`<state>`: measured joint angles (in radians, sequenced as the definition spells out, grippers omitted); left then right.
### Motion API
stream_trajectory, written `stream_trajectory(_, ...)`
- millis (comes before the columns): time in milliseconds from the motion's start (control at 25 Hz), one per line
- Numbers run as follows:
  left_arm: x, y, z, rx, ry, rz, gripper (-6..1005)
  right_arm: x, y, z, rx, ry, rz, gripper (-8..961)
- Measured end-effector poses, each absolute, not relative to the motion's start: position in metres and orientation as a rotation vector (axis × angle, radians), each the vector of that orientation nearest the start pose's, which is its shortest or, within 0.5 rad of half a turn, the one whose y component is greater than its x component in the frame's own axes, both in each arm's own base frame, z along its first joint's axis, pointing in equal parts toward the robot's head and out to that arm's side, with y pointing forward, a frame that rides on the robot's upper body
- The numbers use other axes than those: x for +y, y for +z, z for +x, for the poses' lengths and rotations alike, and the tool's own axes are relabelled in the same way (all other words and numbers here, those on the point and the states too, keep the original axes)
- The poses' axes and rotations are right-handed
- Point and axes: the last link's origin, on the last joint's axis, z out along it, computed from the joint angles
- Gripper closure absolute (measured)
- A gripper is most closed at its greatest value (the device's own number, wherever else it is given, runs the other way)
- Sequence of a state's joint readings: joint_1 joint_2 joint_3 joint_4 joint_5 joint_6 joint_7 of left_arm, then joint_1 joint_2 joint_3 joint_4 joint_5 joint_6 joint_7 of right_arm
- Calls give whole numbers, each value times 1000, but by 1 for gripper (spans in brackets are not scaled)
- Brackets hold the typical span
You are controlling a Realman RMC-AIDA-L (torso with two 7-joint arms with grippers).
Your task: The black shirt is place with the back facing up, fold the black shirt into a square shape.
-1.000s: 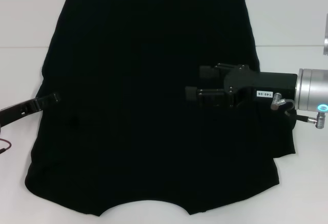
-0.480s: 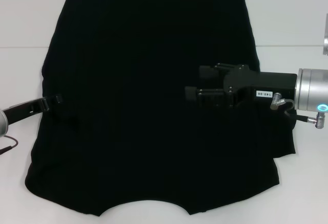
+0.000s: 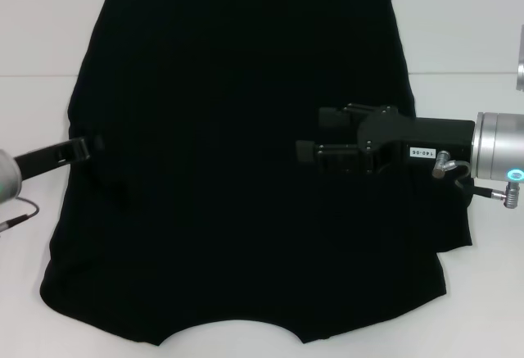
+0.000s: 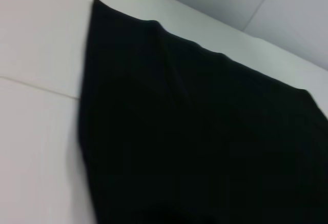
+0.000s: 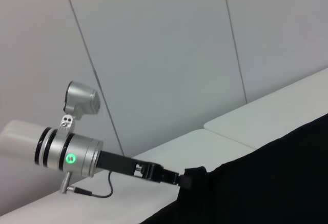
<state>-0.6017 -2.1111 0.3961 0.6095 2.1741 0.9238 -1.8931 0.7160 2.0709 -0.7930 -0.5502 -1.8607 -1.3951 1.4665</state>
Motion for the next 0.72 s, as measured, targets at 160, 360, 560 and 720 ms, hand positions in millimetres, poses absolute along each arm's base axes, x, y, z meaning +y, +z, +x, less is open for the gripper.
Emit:
stream_trajectory(160,398,23,-323,-1371,-586,-1891,940,383,-19,200,621,787,-2713,44)
stream_trajectory(360,407,13,-306,-1357,-596,-1942,939,383,-19,201,618,784,-2713,44)
stream_trajectory(560,414,4,-294,-1360,-614,-1967,938,382,-19,203,621,782,-2711,44)
stream_trajectory(720,416,1,-288,-1358,-625,-1979,937,383,-19,203,619,780,-2710,44)
